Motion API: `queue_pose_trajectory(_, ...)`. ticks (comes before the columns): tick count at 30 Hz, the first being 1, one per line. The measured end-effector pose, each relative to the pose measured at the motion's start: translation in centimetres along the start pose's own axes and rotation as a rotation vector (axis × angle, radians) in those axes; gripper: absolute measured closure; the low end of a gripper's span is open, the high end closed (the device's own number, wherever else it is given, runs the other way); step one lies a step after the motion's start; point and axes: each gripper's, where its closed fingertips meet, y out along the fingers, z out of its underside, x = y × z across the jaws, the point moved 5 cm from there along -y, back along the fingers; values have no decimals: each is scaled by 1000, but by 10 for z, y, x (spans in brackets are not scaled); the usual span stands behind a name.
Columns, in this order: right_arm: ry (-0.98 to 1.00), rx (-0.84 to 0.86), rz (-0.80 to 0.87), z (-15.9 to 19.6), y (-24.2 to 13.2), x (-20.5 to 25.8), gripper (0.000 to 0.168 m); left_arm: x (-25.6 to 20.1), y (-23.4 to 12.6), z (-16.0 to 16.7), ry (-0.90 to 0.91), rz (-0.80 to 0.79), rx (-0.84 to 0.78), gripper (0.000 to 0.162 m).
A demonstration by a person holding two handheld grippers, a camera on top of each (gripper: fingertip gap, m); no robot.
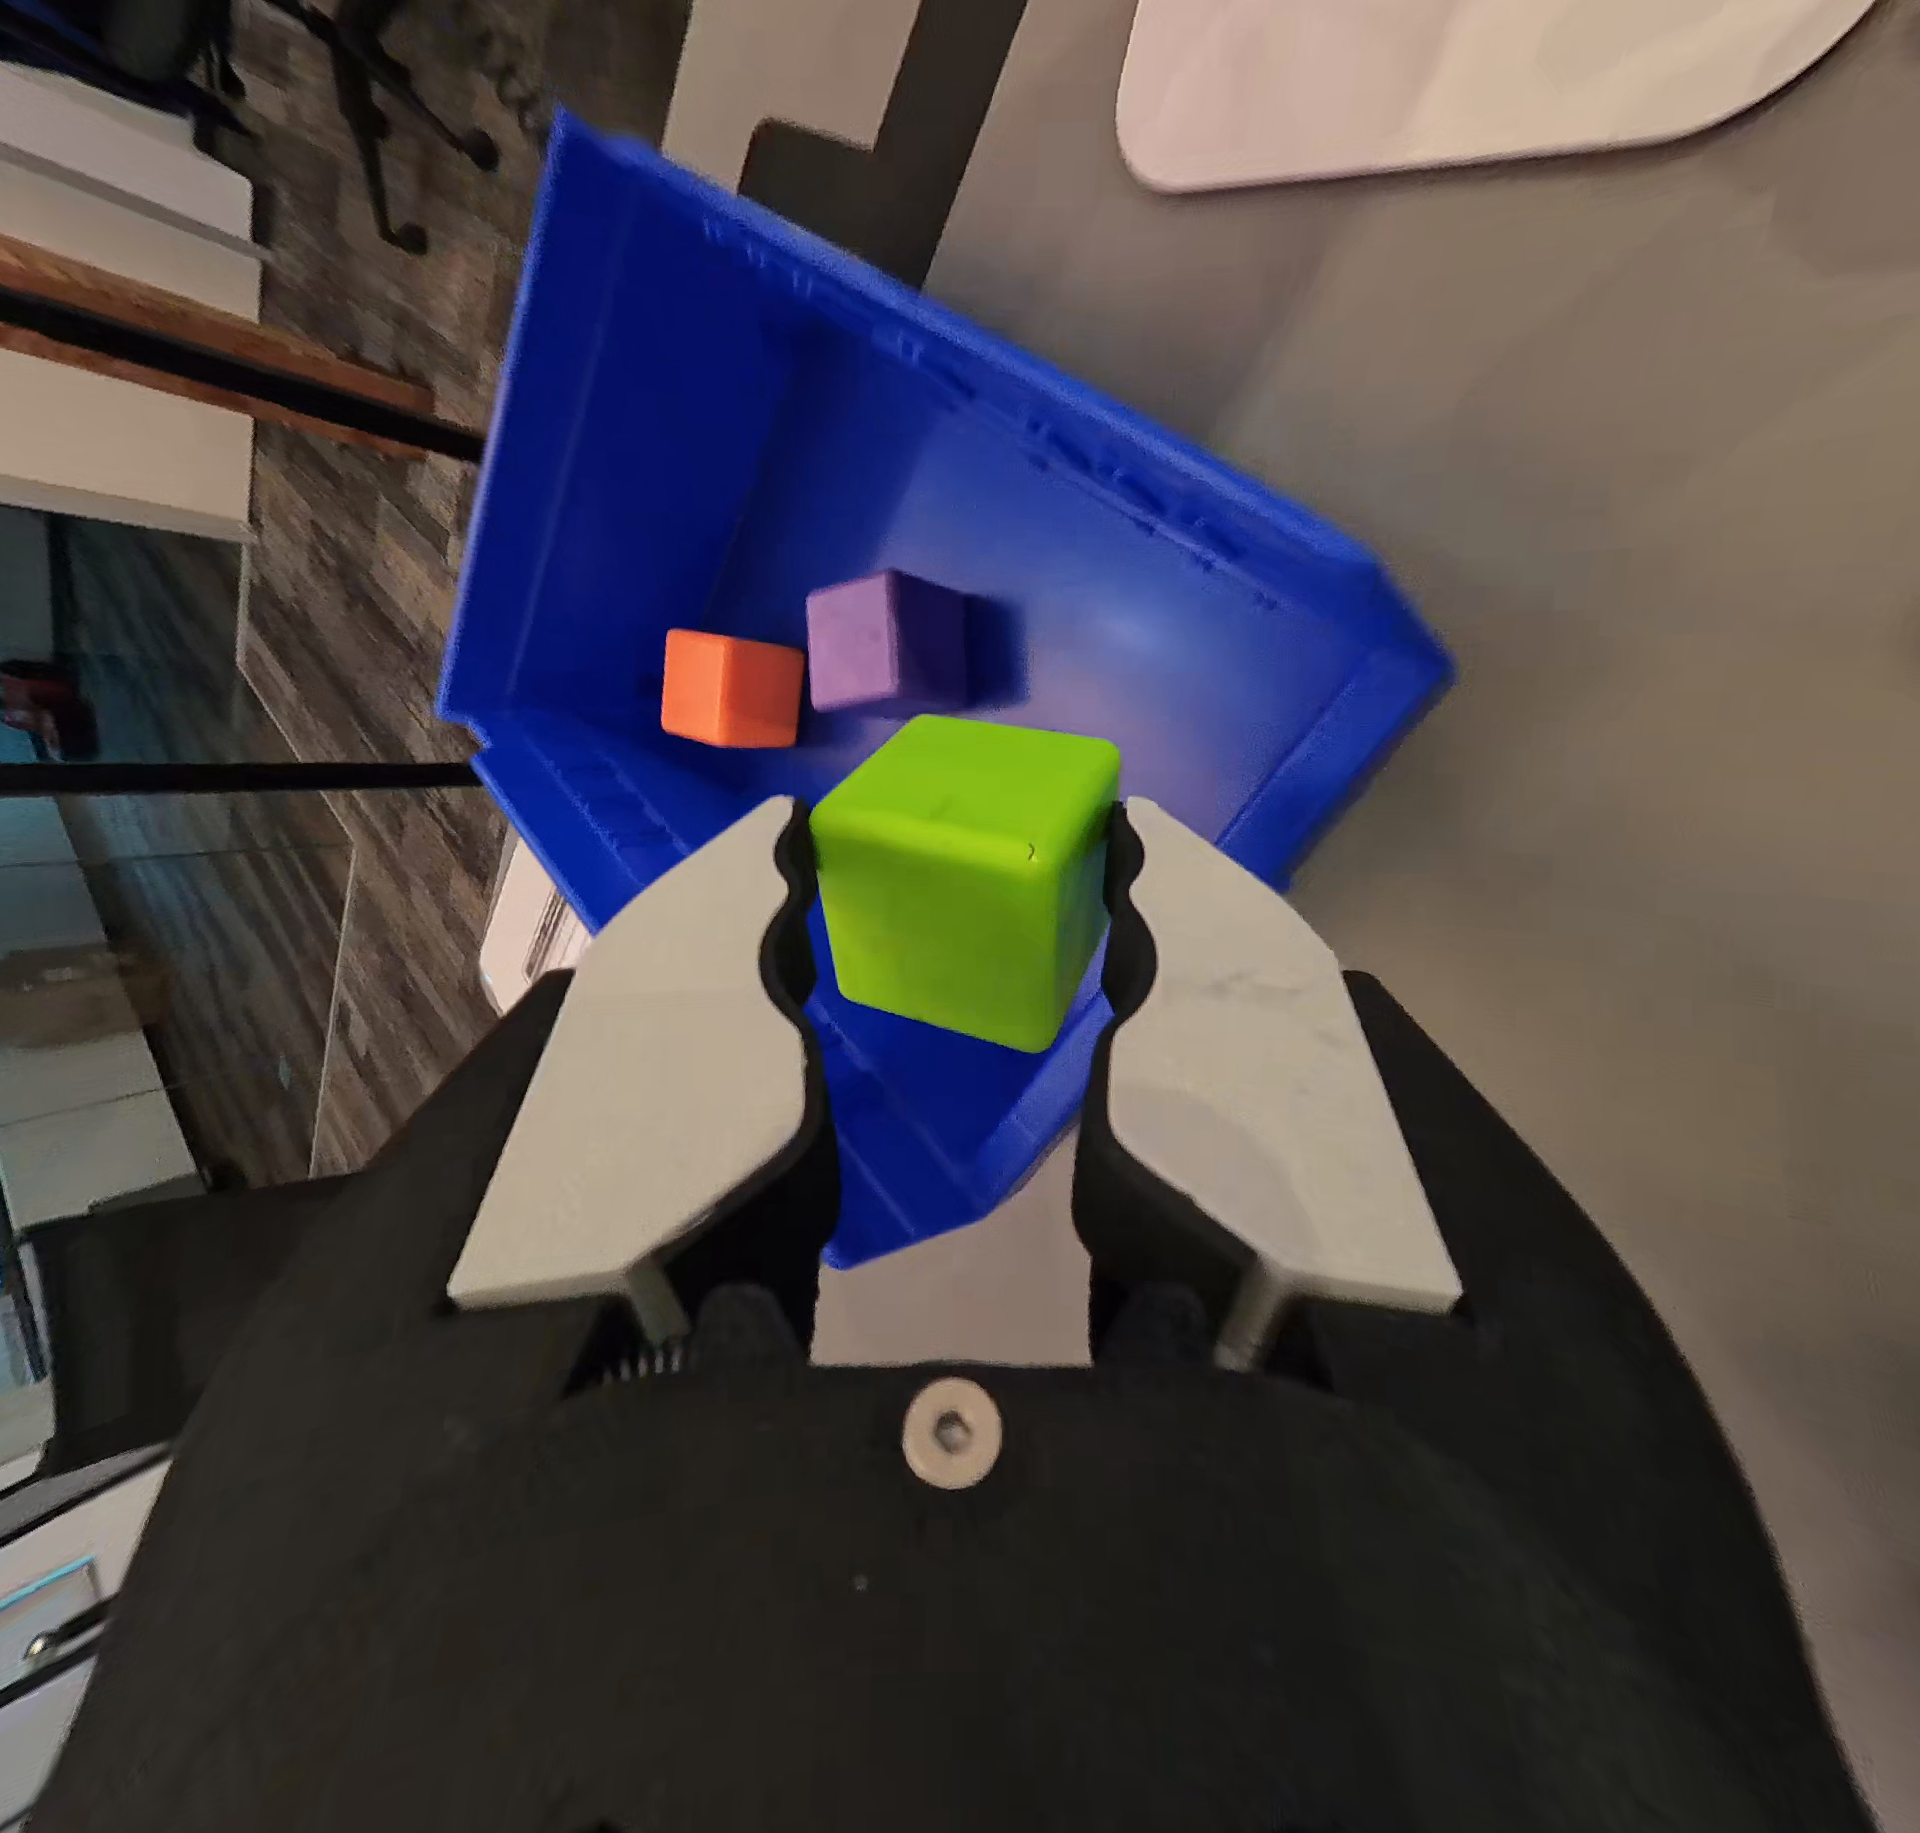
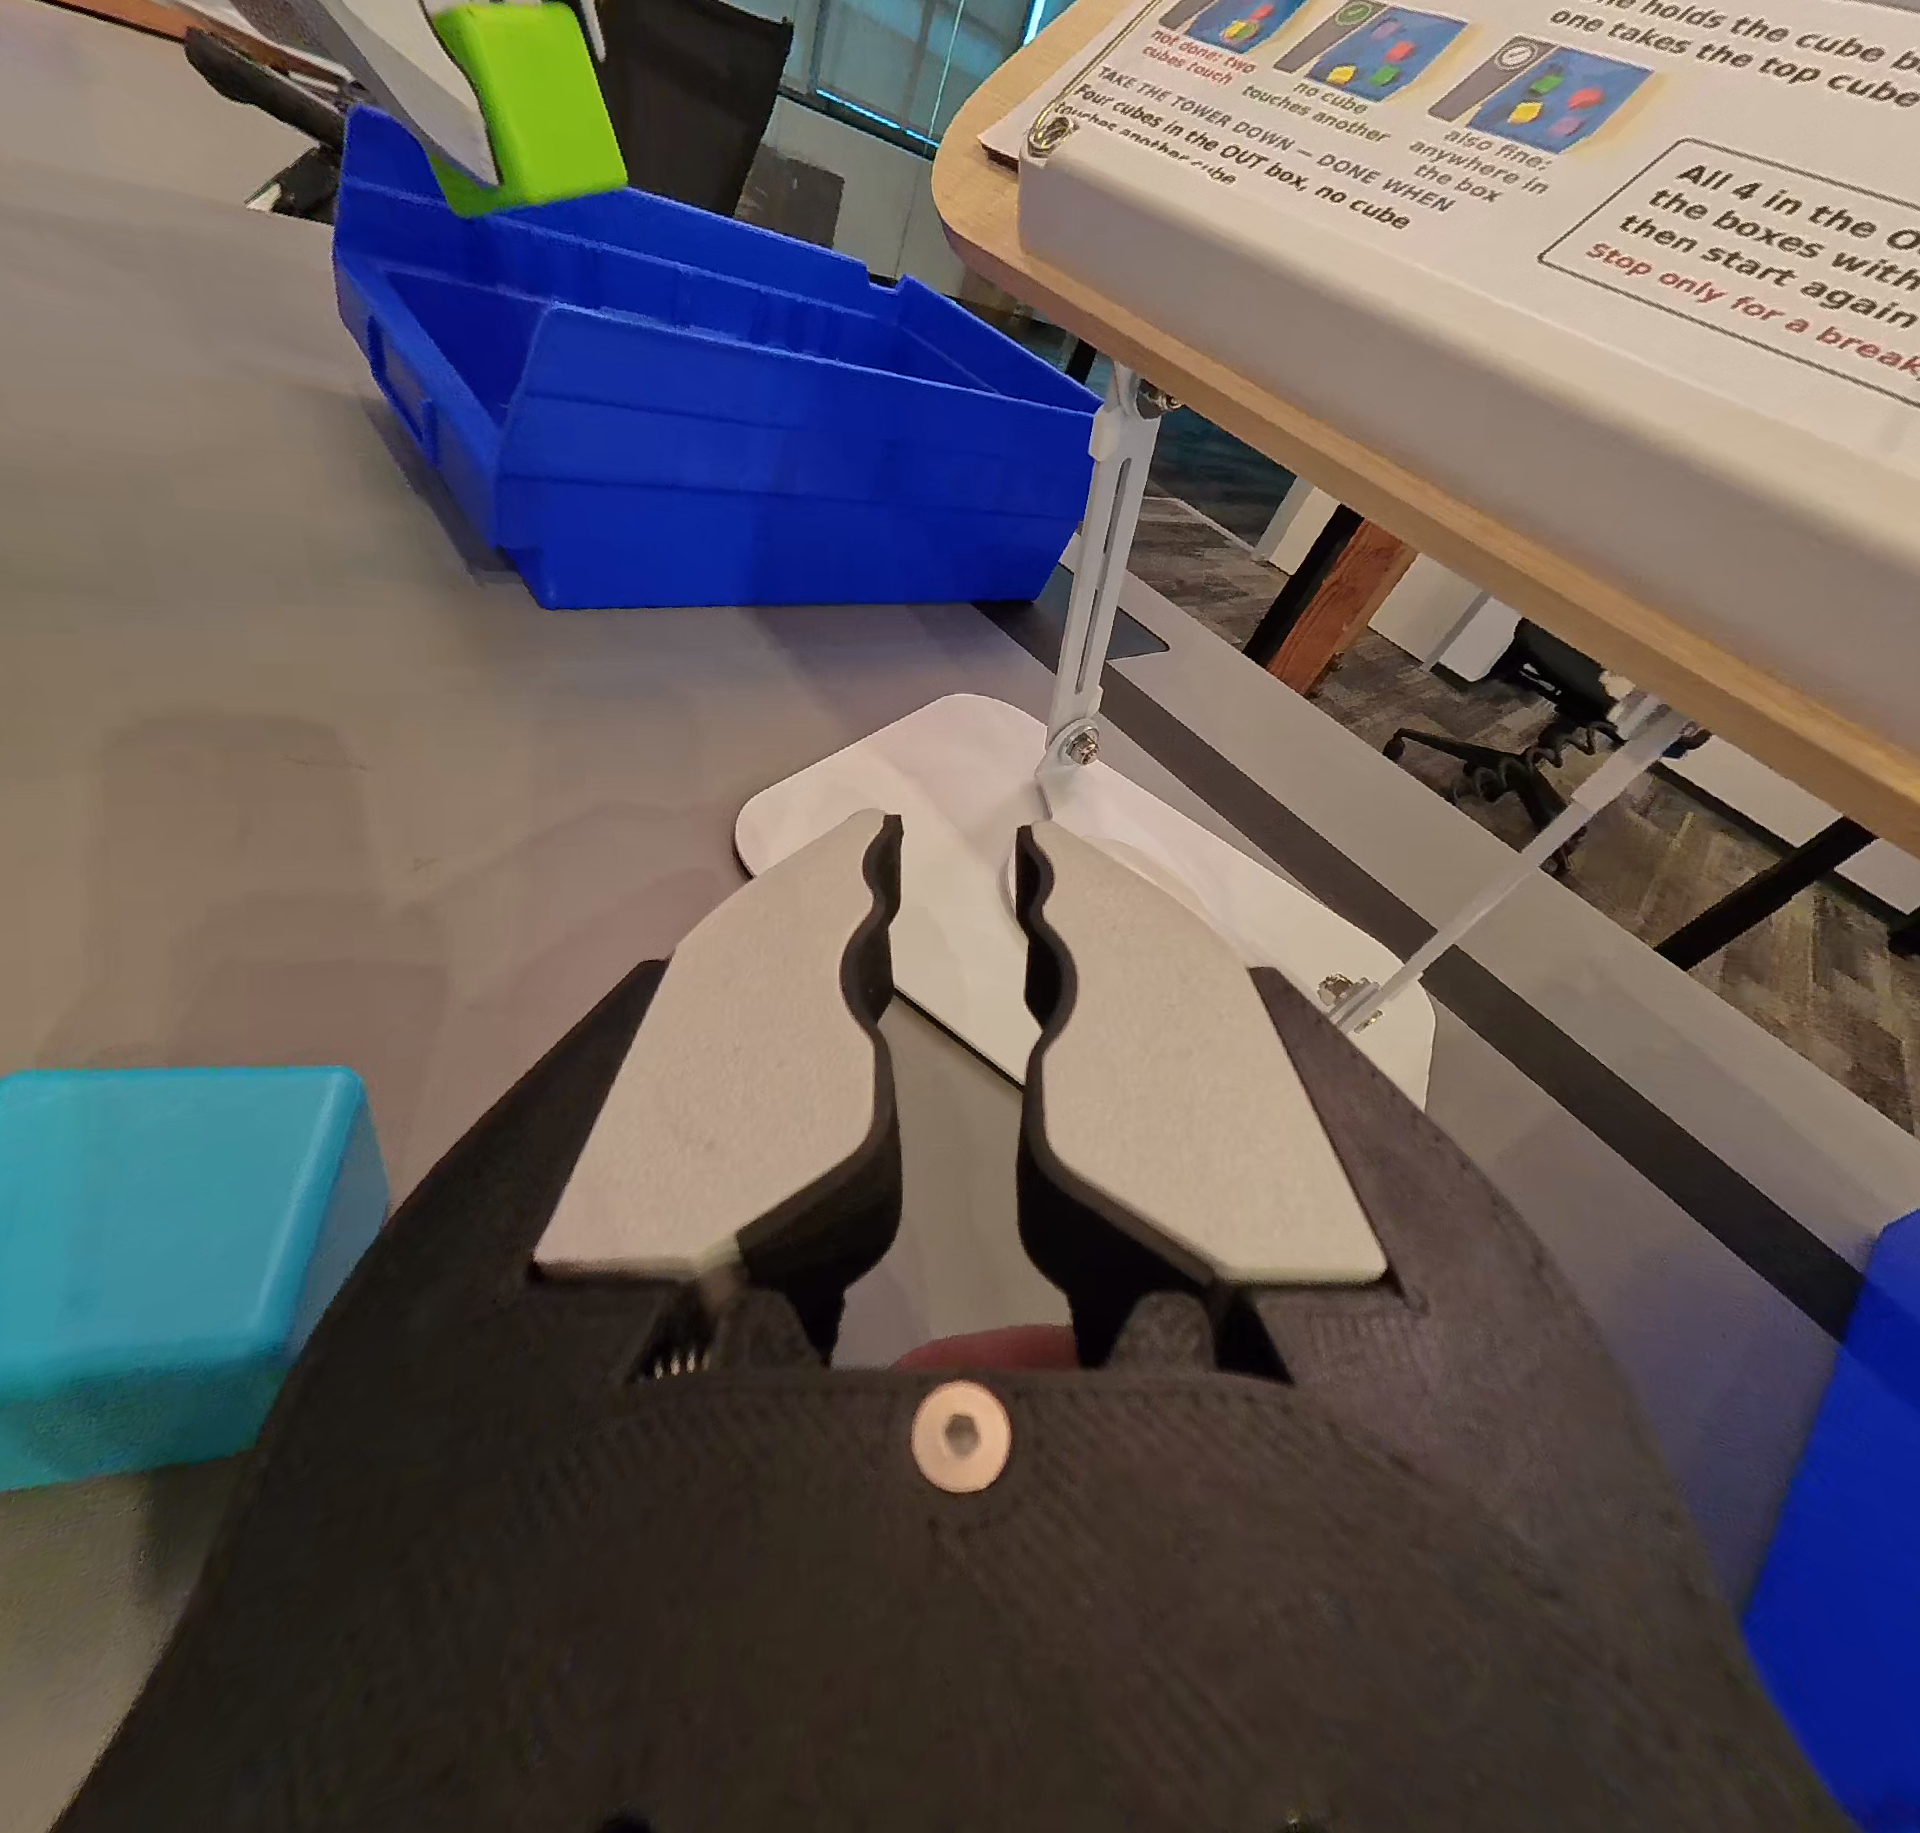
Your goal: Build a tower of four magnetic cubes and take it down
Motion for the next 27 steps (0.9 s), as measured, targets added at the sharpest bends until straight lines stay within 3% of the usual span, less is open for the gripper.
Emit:
queue_pose_trajectory(4, 12, -5, 4, 0, 0, -2, 147, -22, -24, -25, 5, 14, -126, 109)
queue_pose_trajectory(9, 27, -10, 7, -1, -1, -3, 147, -74, -44, -70, -3, 114, -395, 109)
queue_pose_trajectory(16, 34, -12, 7, -1, -1, -4, 147, -159, -52, -133, 44, 443, -807, 110)
queue_pose_trajectory(27, 40, -10, 3, 0, -1, -5, 147, -208, -32, -151, -34, 797, -1026, 110)
